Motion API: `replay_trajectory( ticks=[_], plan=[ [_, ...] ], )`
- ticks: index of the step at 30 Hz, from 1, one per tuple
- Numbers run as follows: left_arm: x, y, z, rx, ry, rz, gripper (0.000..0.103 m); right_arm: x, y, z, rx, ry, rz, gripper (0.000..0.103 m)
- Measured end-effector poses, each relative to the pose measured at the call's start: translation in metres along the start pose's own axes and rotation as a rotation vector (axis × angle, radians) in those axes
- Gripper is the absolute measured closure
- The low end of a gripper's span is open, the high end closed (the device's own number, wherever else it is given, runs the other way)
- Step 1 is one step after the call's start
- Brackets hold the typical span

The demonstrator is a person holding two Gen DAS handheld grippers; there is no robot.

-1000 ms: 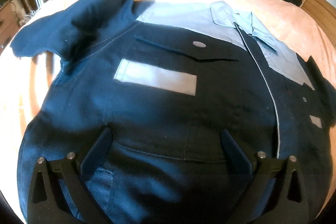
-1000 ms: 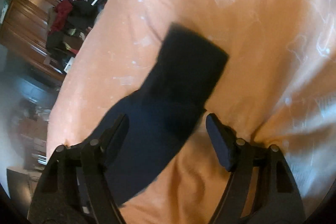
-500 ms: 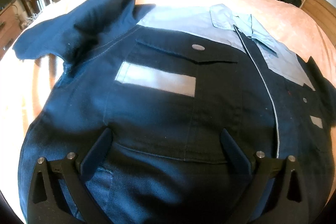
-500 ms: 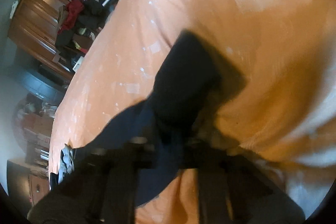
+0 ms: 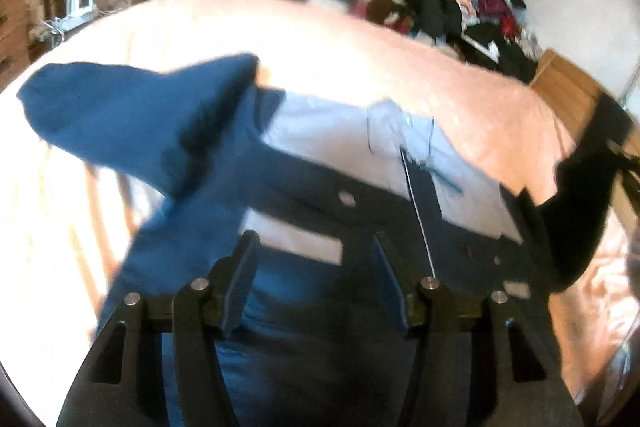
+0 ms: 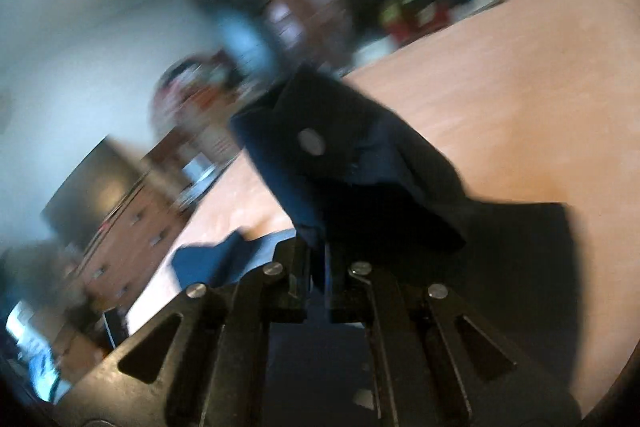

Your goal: Fold small clothes

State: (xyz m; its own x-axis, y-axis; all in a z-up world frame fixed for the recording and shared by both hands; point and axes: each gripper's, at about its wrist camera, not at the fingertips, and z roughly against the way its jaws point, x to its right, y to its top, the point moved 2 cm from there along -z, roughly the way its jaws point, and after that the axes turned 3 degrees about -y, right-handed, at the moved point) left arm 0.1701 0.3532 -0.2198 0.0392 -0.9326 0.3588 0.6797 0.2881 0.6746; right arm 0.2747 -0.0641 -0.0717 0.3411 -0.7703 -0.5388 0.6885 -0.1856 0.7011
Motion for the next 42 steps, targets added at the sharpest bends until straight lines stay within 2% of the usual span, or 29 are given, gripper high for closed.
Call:
replay_trajectory(
  ticks=[2,3,5,6,7,8,9,11,14,19,25,29,34,35,36,37,38,40,42],
  plan=[
    [-0.015,0.006,0.009,0.008,0.004,0.020,0.043,-0.039,-0.014,-0.065,-0.075,0.063,-0.004,0.099],
    [-0.021,0.009,0.011,0.007,0.005,0.026,0.043,-0.051,-0.019,-0.084,-0.098,0.079,0.000,0.099],
    [-0.033,0.010,0.015,0.001,0.012,0.031,0.042,-0.077,-0.034,-0.134,-0.181,0.119,0.008,0.089],
    [-0.039,0.010,0.015,-0.007,0.016,0.032,0.041,-0.086,-0.047,-0.158,-0.239,0.104,0.014,0.084],
    [-0.042,0.010,0.015,-0.017,0.018,0.032,0.040,-0.091,-0.056,-0.166,-0.262,0.084,0.025,0.071],
    [-0.046,0.009,0.014,-0.029,0.013,0.031,0.039,-0.097,-0.067,-0.171,-0.281,0.066,0.040,0.065],
    [-0.048,0.009,0.013,-0.038,0.009,0.029,0.038,-0.100,-0.067,-0.170,-0.282,0.068,0.046,0.065],
    [-0.051,0.007,0.006,-0.057,-0.006,0.025,0.037,-0.102,-0.078,-0.150,-0.269,0.074,0.071,0.058],
    [-0.046,0.008,-0.006,-0.084,-0.040,0.014,0.037,-0.081,-0.097,-0.105,-0.229,0.020,0.121,0.048],
    [-0.022,0.014,-0.050,-0.168,-0.137,-0.018,0.037,-0.007,-0.127,-0.035,-0.218,-0.150,0.068,0.047],
    [-0.018,0.018,-0.096,-0.216,-0.102,0.025,0.037,0.083,-0.137,0.048,-0.118,-0.322,-0.112,0.047],
    [-0.021,0.018,-0.111,-0.226,-0.089,0.055,0.037,0.126,-0.128,0.057,-0.107,-0.352,-0.193,0.047],
    [-0.019,0.022,-0.125,-0.230,-0.085,0.077,0.038,0.136,-0.133,0.044,-0.108,-0.334,-0.214,0.047],
    [-0.017,0.024,-0.130,-0.224,-0.068,0.073,0.040,0.135,-0.137,0.041,-0.109,-0.325,-0.221,0.047],
    [-0.015,0.027,-0.133,-0.218,-0.063,0.066,0.050,0.137,-0.140,0.043,-0.111,-0.322,-0.223,0.047],
    [-0.013,0.030,-0.135,-0.217,-0.078,0.064,0.077,0.138,-0.145,0.042,-0.115,-0.322,-0.227,0.047],
    [-0.009,0.035,-0.137,-0.216,-0.110,0.074,0.087,0.139,-0.150,0.041,-0.116,-0.316,-0.233,0.048],
    [0.004,0.047,-0.129,-0.175,-0.124,0.043,0.092,0.147,-0.153,0.048,-0.109,-0.304,-0.241,0.048],
    [0.019,0.063,-0.110,-0.107,-0.156,-0.002,0.092,0.147,-0.152,0.050,-0.103,-0.289,-0.241,0.047]
  ],
)
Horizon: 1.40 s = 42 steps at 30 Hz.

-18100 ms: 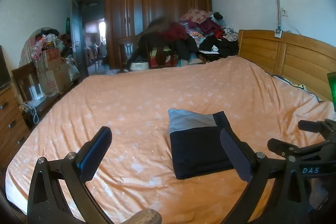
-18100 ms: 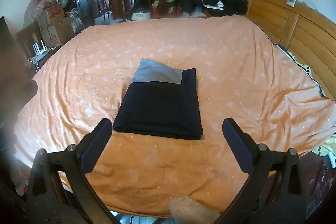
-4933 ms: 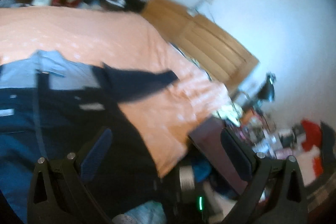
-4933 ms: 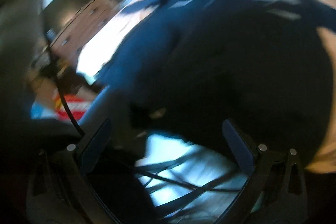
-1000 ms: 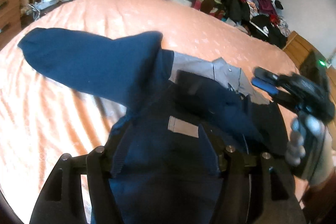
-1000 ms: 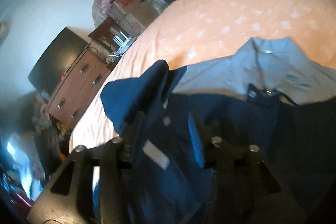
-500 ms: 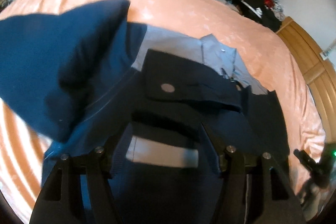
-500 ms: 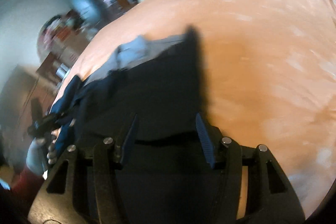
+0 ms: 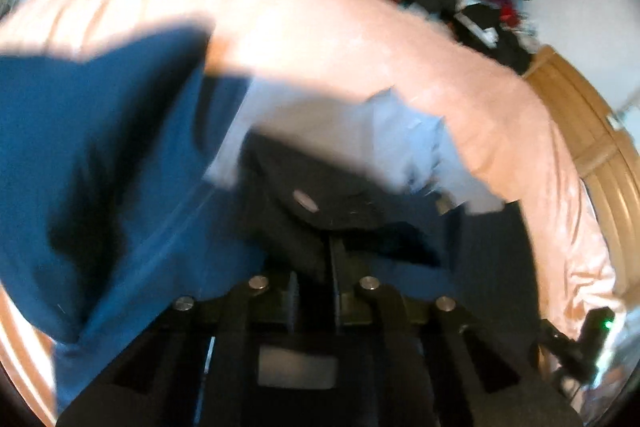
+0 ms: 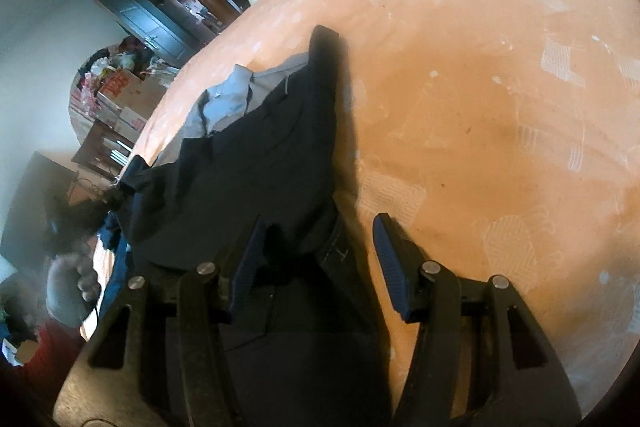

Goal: Fold small clothes
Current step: 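Fold the shirt side inward with the right gripper toward the left gripper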

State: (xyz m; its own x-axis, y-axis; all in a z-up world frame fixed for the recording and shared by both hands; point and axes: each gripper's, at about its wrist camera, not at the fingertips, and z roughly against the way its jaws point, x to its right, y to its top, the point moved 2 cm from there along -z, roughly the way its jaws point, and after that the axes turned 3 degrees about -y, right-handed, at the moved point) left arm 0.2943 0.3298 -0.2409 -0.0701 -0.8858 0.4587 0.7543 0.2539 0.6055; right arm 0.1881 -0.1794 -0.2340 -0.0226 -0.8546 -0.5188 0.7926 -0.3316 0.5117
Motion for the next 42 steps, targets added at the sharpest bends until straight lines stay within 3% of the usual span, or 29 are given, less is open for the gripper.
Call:
replay_trajectory(
  ticks=[2,4,6,7,8,13,16,18,19,22,26,30,31,33,34,36,38,40,41,42],
  plan=[
    [0.000,0.006,0.011,0.040,-0.036,-0.002,0.092,0.001,-0.001,0.000,-0.002,0.004,-0.003,0.047],
    [-0.018,0.001,0.009,0.046,0.013,-0.014,0.092,0.002,-0.003,0.002,0.000,0.001,-0.002,0.047],
    [-0.057,-0.017,-0.026,-0.087,0.050,0.050,0.090,0.001,-0.005,0.003,0.000,-0.015,0.012,0.047],
    [-0.070,-0.026,-0.037,-0.119,0.022,0.089,0.088,-0.001,-0.005,0.004,0.002,-0.024,0.021,0.047],
    [-0.077,-0.031,-0.038,-0.086,-0.022,0.111,0.086,-0.003,-0.005,0.005,0.004,-0.034,0.030,0.049],
    [-0.060,-0.033,-0.031,-0.085,-0.026,0.075,0.085,-0.030,0.012,0.013,0.045,-0.016,0.093,0.051],
    [-0.058,-0.040,-0.029,-0.085,-0.033,0.080,0.083,-0.038,0.026,-0.017,-0.040,-0.052,0.122,0.049],
    [-0.059,-0.043,-0.027,-0.087,-0.044,0.105,0.082,-0.025,0.025,-0.049,-0.157,-0.085,0.098,0.060],
    [-0.058,-0.045,-0.026,-0.087,-0.047,0.112,0.081,-0.017,0.024,-0.053,-0.168,-0.094,0.086,0.094],
    [-0.057,-0.051,-0.017,-0.102,-0.034,0.101,0.075,0.019,0.021,-0.045,-0.142,-0.023,-0.031,0.101],
    [-0.053,-0.060,0.004,-0.110,0.011,0.080,0.074,0.012,0.020,-0.045,-0.151,-0.063,0.030,0.100],
    [-0.050,-0.069,0.052,-0.011,0.030,0.053,0.072,0.007,0.019,-0.034,-0.140,-0.098,0.059,0.093],
    [-0.048,-0.069,0.062,0.017,0.035,0.034,0.072,0.001,0.020,-0.024,-0.111,-0.138,0.088,0.082],
    [-0.041,-0.061,0.077,0.074,0.049,-0.017,0.072,-0.017,0.026,-0.005,-0.033,-0.183,0.143,0.079],
    [-0.038,-0.055,0.079,0.089,0.040,-0.034,0.071,-0.028,0.029,0.005,0.012,-0.163,0.153,0.079],
    [-0.025,-0.039,0.068,0.071,-0.010,-0.074,0.069,-0.052,0.032,0.007,0.044,-0.081,0.171,0.079],
    [-0.006,-0.026,0.047,0.048,-0.033,-0.148,0.069,-0.072,0.030,-0.009,0.012,-0.016,0.216,0.079],
    [0.001,-0.020,0.017,-0.016,-0.062,-0.165,0.059,-0.084,0.022,-0.042,-0.067,-0.007,0.263,0.079],
    [-0.007,-0.022,-0.014,-0.105,-0.023,-0.133,0.054,-0.080,0.016,-0.062,-0.140,-0.010,0.260,0.078],
    [-0.015,-0.028,-0.035,-0.165,0.015,-0.115,0.056,-0.069,0.006,-0.087,-0.225,-0.046,0.245,0.083]
  ],
)
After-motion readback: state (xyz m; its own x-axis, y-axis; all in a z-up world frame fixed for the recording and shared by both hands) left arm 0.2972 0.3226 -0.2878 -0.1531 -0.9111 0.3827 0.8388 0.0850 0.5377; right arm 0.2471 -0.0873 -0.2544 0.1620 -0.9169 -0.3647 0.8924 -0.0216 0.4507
